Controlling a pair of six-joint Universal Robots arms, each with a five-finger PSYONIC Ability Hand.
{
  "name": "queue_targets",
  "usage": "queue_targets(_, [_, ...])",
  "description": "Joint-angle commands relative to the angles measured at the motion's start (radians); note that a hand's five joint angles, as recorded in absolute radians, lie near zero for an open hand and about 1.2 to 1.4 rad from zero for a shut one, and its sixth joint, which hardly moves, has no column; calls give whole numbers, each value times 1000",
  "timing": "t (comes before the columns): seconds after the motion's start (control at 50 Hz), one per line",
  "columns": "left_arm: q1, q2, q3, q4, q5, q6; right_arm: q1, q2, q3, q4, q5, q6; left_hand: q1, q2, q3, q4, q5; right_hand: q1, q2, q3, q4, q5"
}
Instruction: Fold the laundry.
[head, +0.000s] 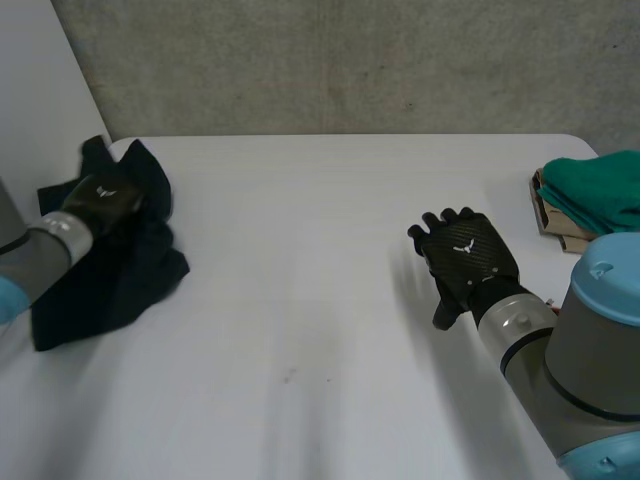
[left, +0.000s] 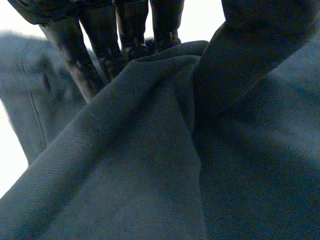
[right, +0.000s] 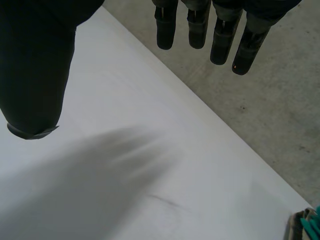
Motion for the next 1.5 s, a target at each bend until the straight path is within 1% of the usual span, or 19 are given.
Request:
queue_targets(0.02, [-238, 221, -105, 12, -9, -281, -41, -11, -13, -3, 3, -1, 323, 219, 222, 202, 243, -31, -46, -42, -62, -69])
queue_targets(0.1, [-411, 227, -125, 14, -7, -376, -70, -20, -29, -1, 17, 0, 323, 219, 222, 202, 243, -31, -46, -42, -62, -69])
queue_targets(0.2, [-603, 112, -120, 8, -12, -392, -122, -29, -42, -1, 37, 3, 323, 219, 222, 202, 243, -31, -46, -42, -62, -69])
queue_targets(0.22, [-623, 86, -113, 3, -13, -389, -127, -29, -44, -1, 41, 2, 210, 106, 109, 89, 130, -31, -46, -42, -62, -69])
queue_targets(0.24, [-666, 48, -99, 0, -12, -383, -130, -29, -47, -1, 46, 0, -364, -467, -465, -485, -443, -31, -46, -42, -62, -69])
queue_targets(0.26, [-680, 37, -97, -4, -13, -379, -133, -29, -52, 0, 49, 0, -608, -711, -709, -729, -687, -31, -46, -42, -62, -69])
queue_targets(0.3, [-694, 44, -99, -8, -16, -375, -138, -28, -62, 0, 52, 0, -845, -948, -946, -965, -924, -31, -46, -42, -62, -69])
queue_targets(0.42, [-608, 207, -123, -11, -39, -392, -158, -26, -90, 10, 31, -7, -846, -949, -946, -966, -925, -31, -46, -42, -62, -69])
queue_targets(0.5, [-538, 322, -172, -14, -128, -416, -148, -26, -127, 11, -11, -52, -846, -949, -946, -966, -925, -31, -46, -42, -62, -69])
queue_targets(0.68, [-426, 529, -343, 5, -318, -419, -133, -12, -257, 40, -273, -196, -846, -949, -946, -966, -925, -31, -46, -42, -62, -69])
queue_targets(0.74, [-377, 580, -406, 17, -371, -418, -109, 17, -331, 98, -284, -193, -848, -952, -949, -969, -928, -31, -46, -42, -62, -69])
queue_targets(0.8, [-338, 604, -461, 22, -383, -424, -18, 98, -459, 206, -296, -193, -848, -952, -949, -969, -928, -31, -46, -42, -62, -69])
queue_targets(0.9, [-269, 595, -511, 19, -382, -424, 108, 265, -701, 374, -305, -205, -848, -952, -949, -969, -928, -31, -46, -42, -62, -69])
queue_targets(0.96, [-225, 575, -522, 12, -382, -425, 120, 345, -801, 407, -301, -207, -851, -954, -952, -972, -931, -31, -46, -42, -62, -69])
queue_targets(1.14, [-179, 393, -462, 26, -371, -422, 131, 644, -1142, 425, -289, -208, -848, -952, -949, -969, -928, -31, -46, -42, -62, -69])
queue_targets(1.24, [-189, 258, -403, 25, -345, -424, 135, 782, -1302, 467, -292, -210, -837, -940, -938, -957, -916, -21, -36, -32, -52, -59])
queue_targets(1.38, [-211, 209, -354, 26, -342, -429, 135, 948, -1486, 475, -289, -243, -822, -925, -923, -943, -901, 44, 29, 33, 13, 6])
queue_targets(1.46, [-217, 206, -340, 26, -342, -432, 135, 1011, -1550, 470, -293, -253, -696, -799, -797, -817, -775, 94, 79, 83, 63, 56])
queue_targets(1.5, [-229, 198, -337, 26, -342, -433, 135, 1032, -1567, 467, -296, -253, -529, -632, -630, -650, -608, 126, 111, 115, 95, 88])
